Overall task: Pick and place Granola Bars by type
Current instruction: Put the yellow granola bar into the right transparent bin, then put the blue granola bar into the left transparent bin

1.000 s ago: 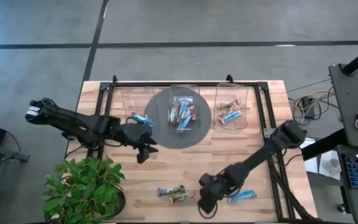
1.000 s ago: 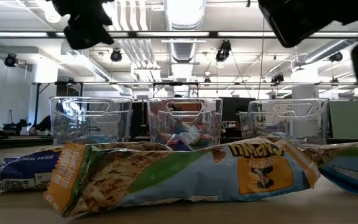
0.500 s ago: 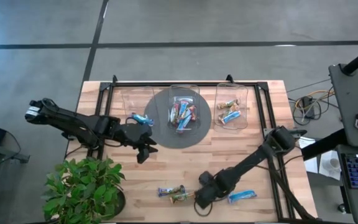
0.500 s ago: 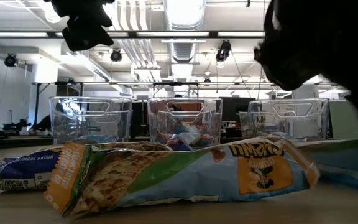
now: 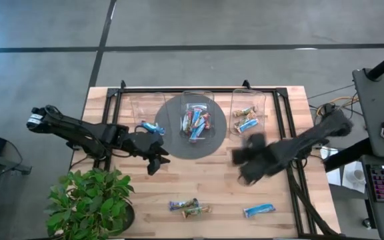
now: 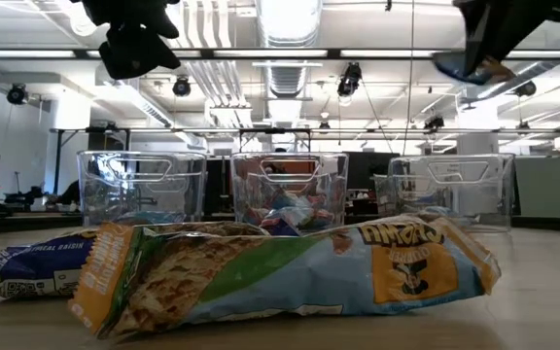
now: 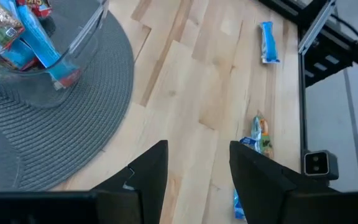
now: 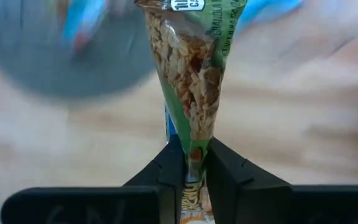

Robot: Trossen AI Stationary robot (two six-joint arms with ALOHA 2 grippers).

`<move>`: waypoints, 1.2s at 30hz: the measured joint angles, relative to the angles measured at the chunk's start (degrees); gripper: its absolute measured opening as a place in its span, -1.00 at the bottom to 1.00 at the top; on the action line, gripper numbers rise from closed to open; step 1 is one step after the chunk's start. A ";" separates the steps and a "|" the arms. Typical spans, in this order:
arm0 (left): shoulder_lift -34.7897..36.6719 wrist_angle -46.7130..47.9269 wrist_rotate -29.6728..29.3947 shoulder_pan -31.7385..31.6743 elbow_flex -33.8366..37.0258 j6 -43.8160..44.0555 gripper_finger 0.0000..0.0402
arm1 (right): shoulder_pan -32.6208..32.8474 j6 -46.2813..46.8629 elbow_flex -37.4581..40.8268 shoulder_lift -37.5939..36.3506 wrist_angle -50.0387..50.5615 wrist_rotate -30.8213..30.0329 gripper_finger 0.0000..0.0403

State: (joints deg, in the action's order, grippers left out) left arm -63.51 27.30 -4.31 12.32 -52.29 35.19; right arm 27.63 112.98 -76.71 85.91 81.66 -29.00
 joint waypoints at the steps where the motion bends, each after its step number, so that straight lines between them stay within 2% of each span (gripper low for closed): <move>1: 0.00 -0.29 0.00 0.00 0.01 0.25 -0.23 | -1.19 0.59 1.01 -2.47 1.58 -1.46 -0.79; 3: 0.00 -0.36 -0.01 0.00 0.04 0.75 -0.23 | -4.89 -1.10 3.70 -7.12 2.18 -2.49 -0.79; 6: -0.02 -0.36 -0.01 0.00 0.04 0.91 -0.23 | -13.29 -8.54 8.23 -12.92 0.33 -2.71 -0.78; 11: -0.04 -0.38 0.01 0.00 0.04 1.17 -0.23 | -28.81 -26.04 16.06 -18.95 -11.64 -1.85 -0.72; 15: -0.04 -0.35 -0.01 0.00 0.06 3.85 -0.23 | -40.62 -37.80 21.87 -20.59 -22.41 7.16 -0.57; 18: -0.04 -0.35 -0.01 -0.02 0.09 6.41 -0.23 | -43.95 -40.84 24.52 -20.17 -26.09 12.31 -0.37; 21: -0.04 -0.36 0.02 0.00 0.59 8.60 -0.23 | -42.96 -41.30 25.18 -19.97 -28.09 12.36 -0.14; 26: -0.09 -1.08 -0.03 1.25 2.70 8.78 -0.23 | -33.89 -46.97 24.52 -20.09 -37.12 11.95 0.13; 33: -1.15 -8.52 0.44 7.13 4.76 -4.55 -0.23 | -15.23 -49.36 18.73 -16.18 -39.07 6.96 0.25; 36: -3.28 -9.78 0.45 7.78 4.21 -6.32 -0.24 | -8.52 -48.25 15.82 -12.62 -38.43 4.85 0.25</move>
State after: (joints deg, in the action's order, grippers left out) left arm -66.79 17.51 -3.86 20.10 -48.07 28.86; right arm 19.11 64.74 -60.89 73.29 43.23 -24.15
